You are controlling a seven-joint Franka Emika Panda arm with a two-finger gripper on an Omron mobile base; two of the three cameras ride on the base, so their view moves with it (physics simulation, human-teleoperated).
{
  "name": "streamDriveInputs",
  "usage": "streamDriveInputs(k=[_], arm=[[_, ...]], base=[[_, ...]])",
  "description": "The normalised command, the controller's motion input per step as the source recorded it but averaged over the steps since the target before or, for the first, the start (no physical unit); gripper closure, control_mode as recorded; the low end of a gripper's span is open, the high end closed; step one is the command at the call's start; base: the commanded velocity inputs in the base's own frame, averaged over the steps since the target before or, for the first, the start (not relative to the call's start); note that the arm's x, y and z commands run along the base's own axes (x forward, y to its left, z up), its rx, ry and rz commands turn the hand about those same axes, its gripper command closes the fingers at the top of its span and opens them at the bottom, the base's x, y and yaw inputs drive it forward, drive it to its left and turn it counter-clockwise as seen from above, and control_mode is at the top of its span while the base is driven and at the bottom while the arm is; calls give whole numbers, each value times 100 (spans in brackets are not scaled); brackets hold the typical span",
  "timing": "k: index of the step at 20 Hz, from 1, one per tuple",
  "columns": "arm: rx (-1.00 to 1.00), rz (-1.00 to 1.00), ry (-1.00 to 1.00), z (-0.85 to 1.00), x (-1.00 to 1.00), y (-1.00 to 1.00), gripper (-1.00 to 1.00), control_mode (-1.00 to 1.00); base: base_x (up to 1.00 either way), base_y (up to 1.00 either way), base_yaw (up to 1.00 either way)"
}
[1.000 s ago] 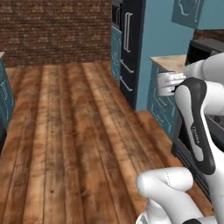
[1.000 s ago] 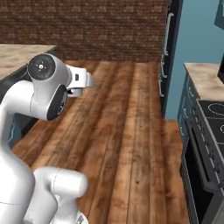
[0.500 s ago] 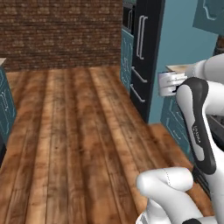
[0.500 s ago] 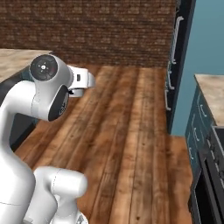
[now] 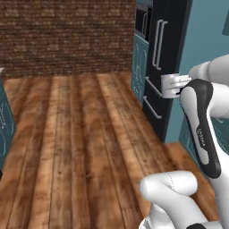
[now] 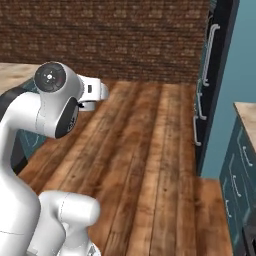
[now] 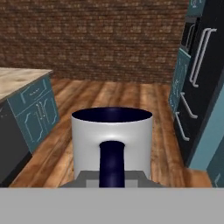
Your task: There is a tray on the dining counter. Grab the cup, mug, and pitcher and place them on the tray. The pitcher may be placed next to the tray if it cannot fit the tray.
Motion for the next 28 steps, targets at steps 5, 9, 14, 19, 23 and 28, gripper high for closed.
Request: streamDriveInputs(k=[5,9,14,19,23,28], arm=[[0,0,0,0,0,0,100,100],[0,0,0,0,0,0,100,100],[0,0,0,0,0,0,100,100],[0,0,0,0,0,0,100,100],[0,0,0,0,0,0,100,100],[0,0,0,0,0,0,100,100]], base=[[100,30,5],[100,31,5],[100,29,6],[100,31,6],[100,32,6],[100,34,6]])
